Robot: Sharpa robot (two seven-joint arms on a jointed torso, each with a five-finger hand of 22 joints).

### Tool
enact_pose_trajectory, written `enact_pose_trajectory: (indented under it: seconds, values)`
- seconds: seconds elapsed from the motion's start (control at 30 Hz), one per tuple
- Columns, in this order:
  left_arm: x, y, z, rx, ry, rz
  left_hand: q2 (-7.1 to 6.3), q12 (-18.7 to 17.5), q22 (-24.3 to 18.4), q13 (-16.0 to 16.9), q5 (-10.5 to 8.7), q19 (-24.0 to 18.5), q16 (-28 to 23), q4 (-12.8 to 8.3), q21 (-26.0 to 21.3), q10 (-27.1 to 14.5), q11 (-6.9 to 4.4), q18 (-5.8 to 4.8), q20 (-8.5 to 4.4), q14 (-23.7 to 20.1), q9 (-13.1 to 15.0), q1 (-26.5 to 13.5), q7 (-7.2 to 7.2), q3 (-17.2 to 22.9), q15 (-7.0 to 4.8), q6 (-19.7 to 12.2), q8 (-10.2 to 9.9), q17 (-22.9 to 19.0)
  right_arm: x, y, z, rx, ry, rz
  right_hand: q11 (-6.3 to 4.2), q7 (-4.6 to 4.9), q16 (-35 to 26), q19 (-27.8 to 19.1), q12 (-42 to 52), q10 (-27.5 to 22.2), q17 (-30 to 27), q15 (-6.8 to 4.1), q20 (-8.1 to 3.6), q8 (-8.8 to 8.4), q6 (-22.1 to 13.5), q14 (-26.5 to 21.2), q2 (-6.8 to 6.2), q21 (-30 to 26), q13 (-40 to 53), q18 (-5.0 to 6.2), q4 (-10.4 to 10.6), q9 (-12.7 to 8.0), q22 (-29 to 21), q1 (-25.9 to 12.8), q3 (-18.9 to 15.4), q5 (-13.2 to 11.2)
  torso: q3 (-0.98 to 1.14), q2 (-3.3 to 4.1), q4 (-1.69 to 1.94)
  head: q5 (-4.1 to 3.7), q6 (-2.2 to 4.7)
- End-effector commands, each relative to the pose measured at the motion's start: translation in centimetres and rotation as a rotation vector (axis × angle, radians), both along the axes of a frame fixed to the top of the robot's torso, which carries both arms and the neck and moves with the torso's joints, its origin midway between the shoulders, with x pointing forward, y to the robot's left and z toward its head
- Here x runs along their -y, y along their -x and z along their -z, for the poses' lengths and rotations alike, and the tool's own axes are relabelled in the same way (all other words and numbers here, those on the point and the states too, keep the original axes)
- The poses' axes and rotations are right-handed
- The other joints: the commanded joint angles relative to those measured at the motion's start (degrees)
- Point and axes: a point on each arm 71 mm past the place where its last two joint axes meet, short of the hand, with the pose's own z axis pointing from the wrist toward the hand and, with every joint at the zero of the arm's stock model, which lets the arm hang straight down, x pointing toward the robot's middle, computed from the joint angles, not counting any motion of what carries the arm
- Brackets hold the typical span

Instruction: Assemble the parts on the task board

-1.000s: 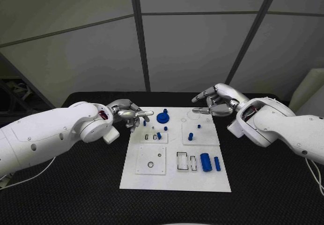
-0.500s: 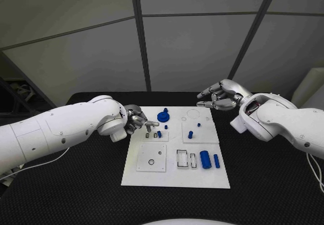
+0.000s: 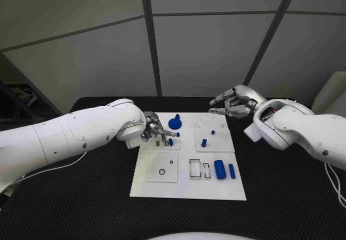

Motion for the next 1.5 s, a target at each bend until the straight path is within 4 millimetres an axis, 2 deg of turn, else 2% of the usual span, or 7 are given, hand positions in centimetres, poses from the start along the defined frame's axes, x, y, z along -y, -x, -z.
enact_pose_trajectory:
  seconds: [0.03, 0.47, 0.5, 0.7, 1.5]
  values:
    - [0.1, -0.1, 0.0, -0.009, -0.036, 0.011, 0.6, 1.83, 0.11, 7.85, 0.01, 0.42, 0.27, -0.08, 0.26, 1.13, -0.01, -0.85, 0.0, 2.84, 0.26, 0.03, -0.14, -0.21, -0.48, -0.39, -0.22, 0.05, -0.1, -0.1, -0.1, 0.001, -0.004, 0.008, -0.41, -0.14, -0.34, 1.32, -0.2, -0.13, -0.01, -0.05, 0.04, 0.15, 0.44, 1.12, -0.26, -0.27, -0.1, 0.64, 0.32, 0.06, 8.0, 0.27, 0.07, 0.39, -0.05, 0.14, -0.07, -0.02, -0.08]
    - [0.8, -0.4, 0.1, -0.011, -0.067, 0.033, 1.12, 2.13, 0.63, 8.73, 0.06, 0.39, 0.35, -0.26, 0.58, 1.25, 0.03, -0.89, 0.06, 2.81, 1.37, 0.69, -0.1, -0.1, -0.44, -0.5, -0.58, 0.17, -0.2, -0.2, -0.1, 0.0, 0.002, 0.005, -0.41, -0.14, -0.38, 1.33, -0.21, -0.14, -0.05, -0.05, 0.04, 0.16, 0.46, 1.12, -0.26, -0.27, -0.12, 0.64, 0.35, 0.07, 8.0, 0.26, 0.07, 0.47, -0.15, 0.24, 0.02, -0.16, -0.57]
    - [0.9, -0.4, 0.1, -0.009, -0.072, 0.036, 1.15, 2.45, 0.89, 9.02, 0.06, 0.51, 0.5, -0.29, 0.72, 1.34, 0.03, -0.94, 0.06, 2.86, 1.47, 0.78, -0.1, -0.09, -0.43, -0.5, -0.62, 0.37, -0.2, -0.2, -0.1, 0.0, 0.002, 0.005, -0.41, -0.14, -0.38, 1.33, -0.21, -0.14, -0.05, -0.05, 0.04, 0.16, 0.46, 1.12, -0.26, -0.27, -0.12, 0.64, 0.35, 0.07, 8.0, 0.26, 0.07, 0.47, -0.14, 0.27, 0.01, 0.01, -0.8]
    - [1.1, -0.7, 0.1, -0.005, -0.09, 0.045, 1.19, 2.57, 1.31, 9.41, 0.07, 0.62, 0.79, -0.41, 0.97, 1.41, 0.04, -0.99, 0.08, 2.95, 1.99, 1.18, -0.08, -0.09, -0.43, -0.54, -0.82, 0.74, -0.3, -0.2, -0.1, 0.0, 0.002, 0.002, -0.41, -0.14, -0.41, 1.3, -0.23, -0.15, -0.08, -0.06, 0.04, 0.16, 0.49, 1.11, -0.27, -0.32, -0.14, 0.65, 0.39, 0.09, 7.96, 0.22, 0.06, 0.51, -0.15, 0.24, -0.07, 0.21, -0.98]
    - [2.0, -0.9, 0.2, -0.011, -0.101, 0.072, 1.58, 2.38, 1.79, 10.2, 0.1, 0.48, 1.42, -0.81, 1.28, 1.46, 0.07, -1.0, 0.14, 3.1, 3.63, 2.39, -0.07, 0.11, -0.39, -0.4, -1.35, 1.56, -0.7, -0.3, 0.0, -0.002, 0.004, -0.006, -0.42, -0.14, -0.38, 1.3, -0.31, -0.19, -0.01, -0.06, 0.03, 0.16, 0.5, 1.14, -0.3, -0.34, -0.2, 0.66, 0.43, 0.11, 7.94, 0.21, 0.06, 0.57, -0.19, 0.36, -0.06, 0.19, -1.34]
